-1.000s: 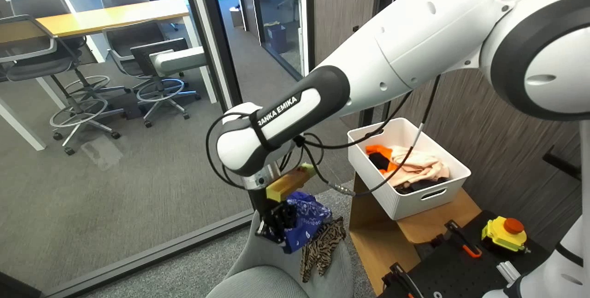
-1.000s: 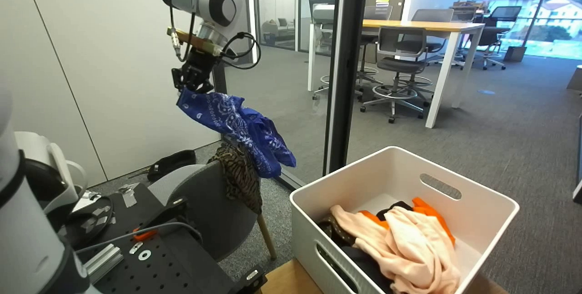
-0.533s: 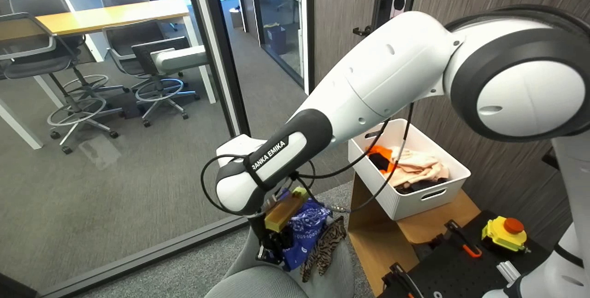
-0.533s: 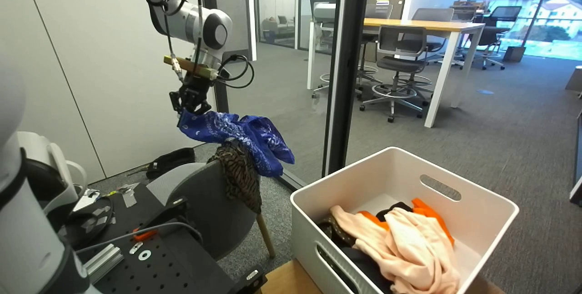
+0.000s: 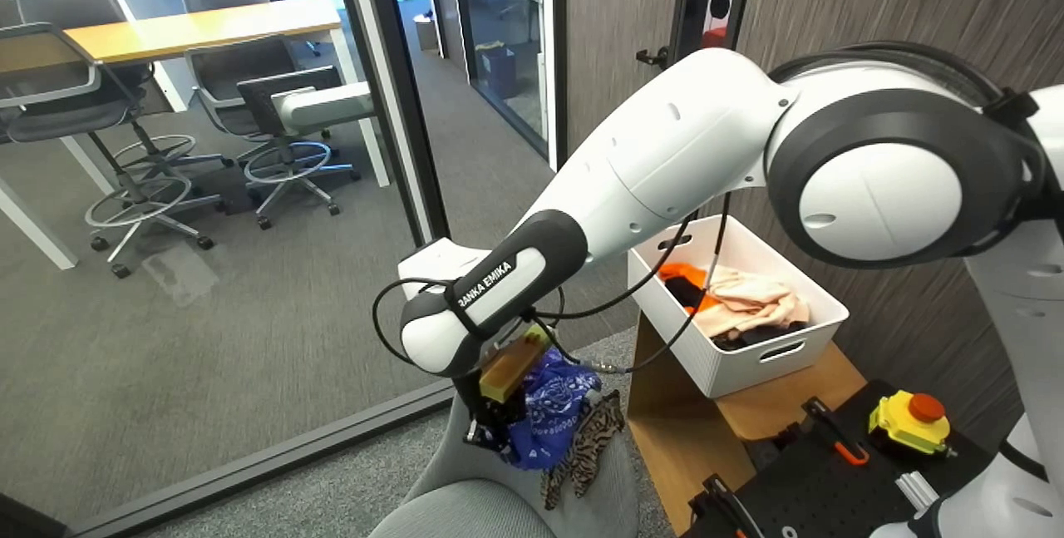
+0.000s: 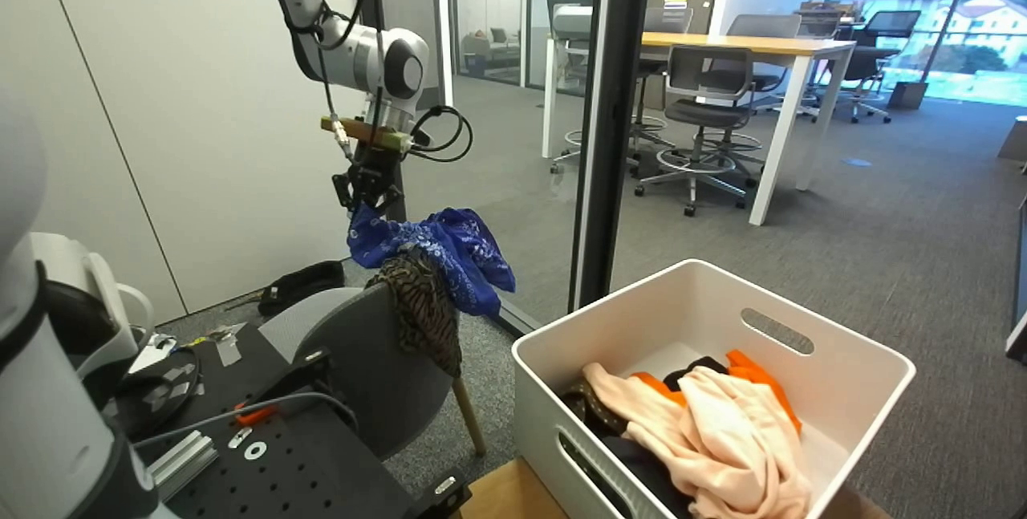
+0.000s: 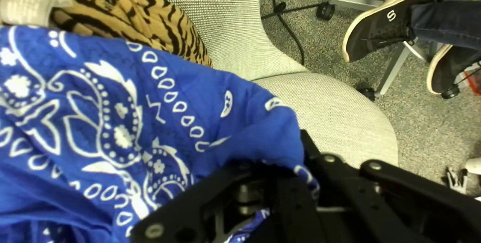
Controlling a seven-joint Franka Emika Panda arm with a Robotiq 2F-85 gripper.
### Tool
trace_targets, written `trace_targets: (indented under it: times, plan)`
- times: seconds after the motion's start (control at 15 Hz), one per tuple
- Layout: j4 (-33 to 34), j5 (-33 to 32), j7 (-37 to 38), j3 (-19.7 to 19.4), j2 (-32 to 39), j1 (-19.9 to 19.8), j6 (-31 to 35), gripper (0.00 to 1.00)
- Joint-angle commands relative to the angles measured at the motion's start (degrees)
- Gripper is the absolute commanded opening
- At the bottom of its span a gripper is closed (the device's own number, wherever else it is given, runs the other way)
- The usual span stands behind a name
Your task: Remove the blue bandana from the basket and put it on the chair.
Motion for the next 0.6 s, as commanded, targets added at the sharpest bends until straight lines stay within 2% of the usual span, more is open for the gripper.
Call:
trace_targets:
  times: [0.0,0.47,0.53]
  plan:
    - [2.49,-1.0,1.01,-0.39,0.48,-0.16,-0.87,0.43]
    - [0.2,-0.93,1.13,-2.09,-4.01,-2.52,-1.51,0.96]
    - [-0.91,-0.57,0.86,-2.43,-5.88,-3.66,-2.72,0.99]
